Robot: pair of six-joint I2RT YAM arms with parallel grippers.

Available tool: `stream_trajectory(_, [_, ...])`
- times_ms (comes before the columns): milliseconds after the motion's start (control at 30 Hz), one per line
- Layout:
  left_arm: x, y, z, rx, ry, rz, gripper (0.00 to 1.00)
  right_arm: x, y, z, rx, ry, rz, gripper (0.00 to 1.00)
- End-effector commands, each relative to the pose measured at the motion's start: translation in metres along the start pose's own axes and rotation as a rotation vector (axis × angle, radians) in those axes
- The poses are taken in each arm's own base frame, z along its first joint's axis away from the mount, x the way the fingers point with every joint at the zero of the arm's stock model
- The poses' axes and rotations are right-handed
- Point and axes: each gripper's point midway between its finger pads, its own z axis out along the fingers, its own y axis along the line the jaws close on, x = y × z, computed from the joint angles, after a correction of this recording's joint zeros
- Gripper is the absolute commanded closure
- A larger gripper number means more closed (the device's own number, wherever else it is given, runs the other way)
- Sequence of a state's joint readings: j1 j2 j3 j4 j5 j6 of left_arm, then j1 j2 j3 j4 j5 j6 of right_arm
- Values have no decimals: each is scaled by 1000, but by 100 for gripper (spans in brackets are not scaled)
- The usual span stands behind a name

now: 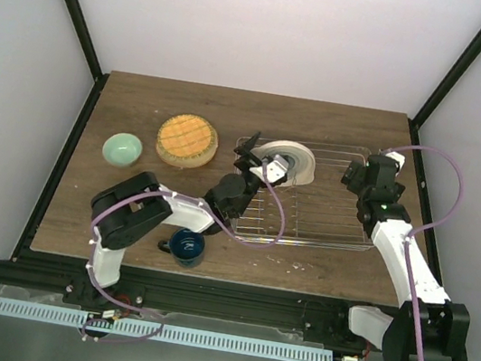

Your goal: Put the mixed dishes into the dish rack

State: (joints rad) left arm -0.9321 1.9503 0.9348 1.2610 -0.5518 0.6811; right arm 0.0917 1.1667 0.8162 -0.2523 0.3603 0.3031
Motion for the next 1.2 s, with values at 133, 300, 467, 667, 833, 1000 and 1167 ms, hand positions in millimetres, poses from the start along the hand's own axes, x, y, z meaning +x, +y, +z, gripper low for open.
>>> stream_trajectory(133, [-33, -7, 11, 163, 86, -156, 0, -13, 5, -7, -29, -3, -10, 0])
stream_trajectory(300, [-30, 33, 28, 187, 278, -295, 0, -14, 17, -11, -103, 12, -41, 0])
stream_trajectory(467, [10, 105, 45, 193, 533, -506, 2, -9, 27, -12, -165, 25, -76, 0])
stream_trajectory(667, [80, 173, 48, 123, 785, -583, 3, -4, 33, -13, -204, 33, -87, 0])
stream_trajectory(833, [148, 222, 44, 68, 933, -718, 4, -1, 35, -12, -214, 44, -89, 0])
stream_trajectory(1000, [225, 258, 22, -32, 1088, -773, 5, 3, 37, -8, -219, 62, -94, 0])
stream_trajectory(1167, [266, 268, 5, -42, 1127, -857, 5, 5, 37, -5, -213, 70, -97, 0])
